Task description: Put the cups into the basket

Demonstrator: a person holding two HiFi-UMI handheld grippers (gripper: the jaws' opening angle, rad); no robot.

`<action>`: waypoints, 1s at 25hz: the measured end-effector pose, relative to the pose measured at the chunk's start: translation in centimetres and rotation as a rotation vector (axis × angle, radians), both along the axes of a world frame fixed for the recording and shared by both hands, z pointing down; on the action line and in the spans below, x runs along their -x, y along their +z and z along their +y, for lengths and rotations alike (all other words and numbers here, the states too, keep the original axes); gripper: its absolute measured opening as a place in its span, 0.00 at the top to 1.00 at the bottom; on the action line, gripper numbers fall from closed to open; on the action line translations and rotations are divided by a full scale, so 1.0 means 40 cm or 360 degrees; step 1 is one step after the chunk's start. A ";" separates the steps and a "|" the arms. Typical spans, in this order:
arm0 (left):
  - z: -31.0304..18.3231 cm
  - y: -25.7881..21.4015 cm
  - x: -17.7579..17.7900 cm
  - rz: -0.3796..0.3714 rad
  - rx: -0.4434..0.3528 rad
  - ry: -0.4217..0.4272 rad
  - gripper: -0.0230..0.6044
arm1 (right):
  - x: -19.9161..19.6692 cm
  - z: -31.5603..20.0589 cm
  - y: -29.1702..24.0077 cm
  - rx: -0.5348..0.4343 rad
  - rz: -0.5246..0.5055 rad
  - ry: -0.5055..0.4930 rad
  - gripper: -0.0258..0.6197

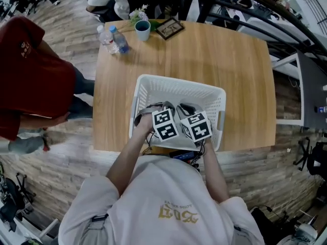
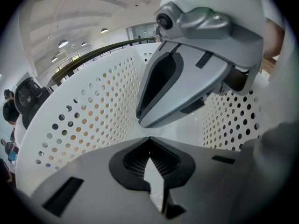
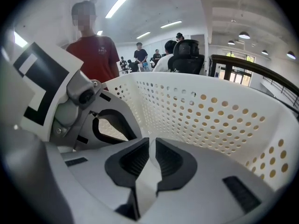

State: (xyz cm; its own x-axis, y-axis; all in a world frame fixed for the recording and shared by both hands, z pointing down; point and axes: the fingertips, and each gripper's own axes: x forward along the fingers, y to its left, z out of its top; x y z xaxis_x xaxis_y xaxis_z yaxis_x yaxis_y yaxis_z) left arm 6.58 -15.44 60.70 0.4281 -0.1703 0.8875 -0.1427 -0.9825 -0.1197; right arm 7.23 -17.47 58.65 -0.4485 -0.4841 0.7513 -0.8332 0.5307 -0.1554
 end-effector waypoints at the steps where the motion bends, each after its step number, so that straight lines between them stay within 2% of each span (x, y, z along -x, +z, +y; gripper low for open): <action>1: -0.007 -0.011 -0.002 0.0013 -0.0001 -0.0003 0.95 | -0.003 -0.006 -0.008 0.0007 -0.0024 0.0023 0.91; 6: -0.055 -0.050 0.004 0.0053 -0.0097 -0.0022 0.95 | -0.002 -0.048 -0.033 -0.0069 0.0020 0.0046 0.91; 10: -0.068 -0.059 0.006 0.0084 -0.0084 -0.0105 0.95 | -0.001 -0.047 -0.035 -0.0074 0.0037 0.0039 0.91; 16: -0.074 -0.097 -0.006 0.0222 -0.0108 -0.0134 0.95 | -0.014 -0.047 -0.051 -0.0044 -0.0005 0.0106 0.91; 20: -0.110 -0.144 -0.008 0.0379 -0.0162 -0.0228 0.95 | -0.036 -0.067 -0.088 -0.0091 -0.0064 0.0199 0.92; 25: -0.114 -0.180 -0.005 0.0517 -0.0132 -0.0324 0.95 | -0.057 -0.067 -0.120 -0.0163 -0.0097 0.0278 0.93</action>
